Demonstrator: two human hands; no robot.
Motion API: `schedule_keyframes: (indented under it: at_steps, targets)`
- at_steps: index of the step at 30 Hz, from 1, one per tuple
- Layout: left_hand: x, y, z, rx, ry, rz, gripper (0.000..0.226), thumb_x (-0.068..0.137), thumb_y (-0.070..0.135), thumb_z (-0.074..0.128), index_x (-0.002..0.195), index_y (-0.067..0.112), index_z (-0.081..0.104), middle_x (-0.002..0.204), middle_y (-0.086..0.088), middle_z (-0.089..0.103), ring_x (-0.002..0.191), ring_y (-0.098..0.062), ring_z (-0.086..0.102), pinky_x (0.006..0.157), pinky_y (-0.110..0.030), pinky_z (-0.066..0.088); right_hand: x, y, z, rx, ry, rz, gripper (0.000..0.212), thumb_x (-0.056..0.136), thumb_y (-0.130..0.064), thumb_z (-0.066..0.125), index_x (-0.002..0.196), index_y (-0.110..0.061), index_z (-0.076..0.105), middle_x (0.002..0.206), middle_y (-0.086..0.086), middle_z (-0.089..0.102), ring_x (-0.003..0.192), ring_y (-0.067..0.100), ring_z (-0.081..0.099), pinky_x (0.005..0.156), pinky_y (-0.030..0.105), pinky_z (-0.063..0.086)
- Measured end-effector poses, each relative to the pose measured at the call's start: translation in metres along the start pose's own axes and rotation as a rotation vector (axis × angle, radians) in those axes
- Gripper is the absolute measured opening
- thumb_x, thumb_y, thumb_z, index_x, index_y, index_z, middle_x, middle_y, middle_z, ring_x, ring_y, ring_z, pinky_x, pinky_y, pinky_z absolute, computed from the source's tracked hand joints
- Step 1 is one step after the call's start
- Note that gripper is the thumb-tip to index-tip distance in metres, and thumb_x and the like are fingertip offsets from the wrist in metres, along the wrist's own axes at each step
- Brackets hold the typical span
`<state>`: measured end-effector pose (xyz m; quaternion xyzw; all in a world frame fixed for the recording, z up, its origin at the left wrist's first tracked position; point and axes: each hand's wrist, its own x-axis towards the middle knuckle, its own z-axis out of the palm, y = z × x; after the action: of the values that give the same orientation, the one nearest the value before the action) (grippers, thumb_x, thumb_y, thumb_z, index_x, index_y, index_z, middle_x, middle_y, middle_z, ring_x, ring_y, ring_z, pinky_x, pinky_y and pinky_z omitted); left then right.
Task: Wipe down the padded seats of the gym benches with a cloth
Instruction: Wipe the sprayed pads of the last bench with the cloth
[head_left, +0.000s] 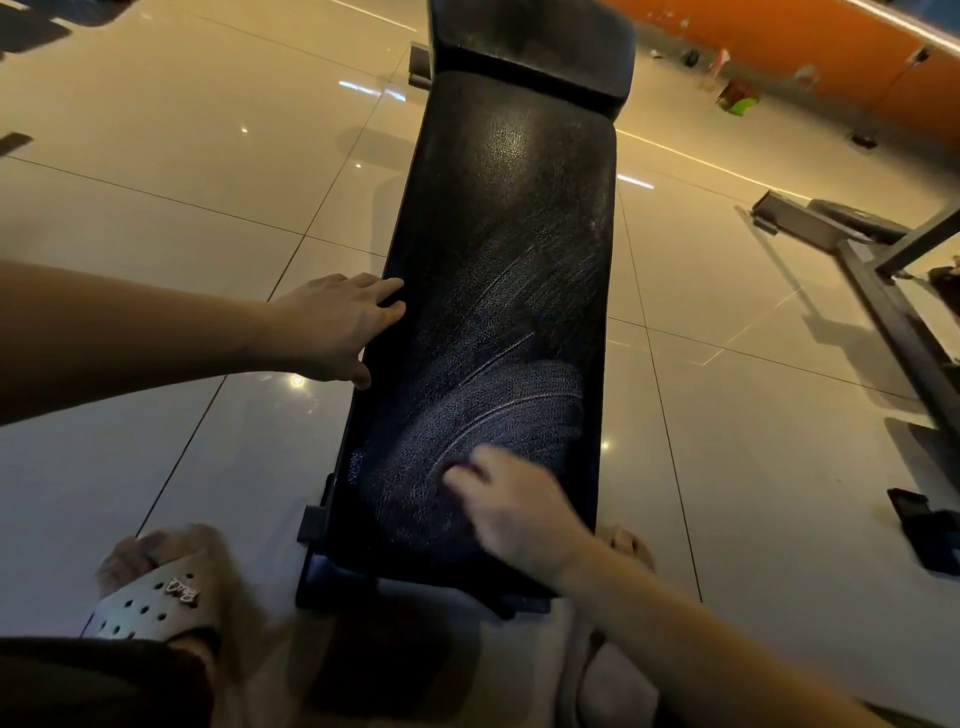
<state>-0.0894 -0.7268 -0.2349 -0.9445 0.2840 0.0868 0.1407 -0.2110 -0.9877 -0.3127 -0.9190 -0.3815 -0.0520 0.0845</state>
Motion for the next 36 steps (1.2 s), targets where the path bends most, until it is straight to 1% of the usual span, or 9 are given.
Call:
schedule_keyframes:
  at_steps: [7,11,16,18,22,25,28,33,36]
  targets:
    - [0.003,0.001,0.001,-0.005,-0.009,-0.015,0.106,0.082,0.063,0.071,0.161,0.016,0.017,0.169,-0.012,0.005,0.152,-0.028,0.019,0.116,-0.041,0.032,0.057,0.092,-0.033,-0.112,0.339,0.748,0.021,0.102,-0.022,0.054,0.118,-0.014,0.065,0.105,0.01,0.062,0.086,0.028,0.062,0.069,0.029,0.039]
    - [0.003,0.002,0.002,0.0,-0.019,-0.026,0.106,0.083,0.061,0.071,0.16,0.015,0.016,0.169,-0.012,0.005,0.152,-0.029,0.018,0.117,-0.041,0.032,0.08,0.013,0.001,0.022,0.261,0.524,0.017,0.099,-0.021,0.059,0.114,-0.013,0.064,0.102,0.009,0.059,0.084,0.026,0.061,0.069,0.038,0.054]
    - [0.004,0.001,0.002,-0.017,-0.006,-0.015,0.106,0.081,0.062,0.072,0.16,0.015,0.018,0.169,-0.012,0.005,0.152,-0.029,0.019,0.115,-0.041,0.034,0.018,-0.028,0.003,0.064,-0.134,-0.096,0.028,0.08,-0.015,0.072,0.107,-0.015,0.063,0.095,0.008,0.053,0.078,0.027,0.056,0.057,0.034,0.047]
    - [0.003,0.001,0.002,-0.023,-0.008,-0.021,0.107,0.081,0.062,0.072,0.16,0.015,0.017,0.169,-0.013,0.004,0.152,-0.029,0.018,0.115,-0.041,0.033,0.001,0.008,-0.007,-0.019,-0.1,-0.058,0.023,0.082,-0.017,0.067,0.105,-0.016,0.064,0.094,0.006,0.053,0.078,0.027,0.056,0.059,0.036,0.048]
    - [0.003,0.001,0.003,-0.022,-0.018,-0.02,0.108,0.082,0.061,0.072,0.16,0.014,0.015,0.169,-0.014,0.004,0.152,-0.03,0.017,0.115,-0.041,0.032,0.017,0.099,-0.036,-0.153,0.195,0.496,0.015,0.097,-0.019,0.061,0.11,-0.015,0.065,0.099,0.009,0.058,0.08,0.035,0.063,0.064,0.039,0.051]
    - [0.003,0.001,0.002,-0.023,-0.015,-0.016,0.107,0.082,0.061,0.071,0.161,0.014,0.014,0.169,-0.013,0.003,0.152,-0.029,0.016,0.115,-0.04,0.033,0.05,0.096,-0.038,-0.133,0.292,0.676,0.017,0.101,-0.022,0.055,0.114,-0.014,0.063,0.103,0.009,0.059,0.086,0.031,0.062,0.068,0.034,0.045]
    - [0.003,0.001,0.002,-0.013,-0.015,-0.019,0.107,0.083,0.062,0.071,0.16,0.015,0.014,0.169,-0.012,0.003,0.153,-0.029,0.016,0.115,-0.041,0.034,0.066,0.04,-0.01,-0.023,0.265,0.575,0.016,0.099,-0.023,0.059,0.113,-0.017,0.062,0.104,0.005,0.057,0.087,0.022,0.059,0.072,0.03,0.046]
    - [0.002,0.001,0.002,-0.011,-0.005,-0.009,0.106,0.082,0.063,0.071,0.16,0.016,0.016,0.169,-0.012,0.003,0.152,-0.029,0.017,0.114,-0.041,0.035,0.006,-0.019,0.004,0.079,-0.157,-0.119,0.023,0.084,-0.014,0.066,0.105,-0.015,0.058,0.094,0.007,0.048,0.078,0.026,0.051,0.059,0.035,0.044]
    - [0.002,0.001,0.003,-0.013,0.001,-0.014,0.107,0.081,0.063,0.072,0.16,0.016,0.017,0.169,-0.012,0.003,0.152,-0.028,0.018,0.114,-0.041,0.036,-0.018,0.035,-0.013,-0.045,-0.038,0.007,0.018,0.085,-0.017,0.058,0.103,-0.017,0.062,0.092,0.005,0.052,0.075,0.025,0.055,0.058,0.035,0.047]
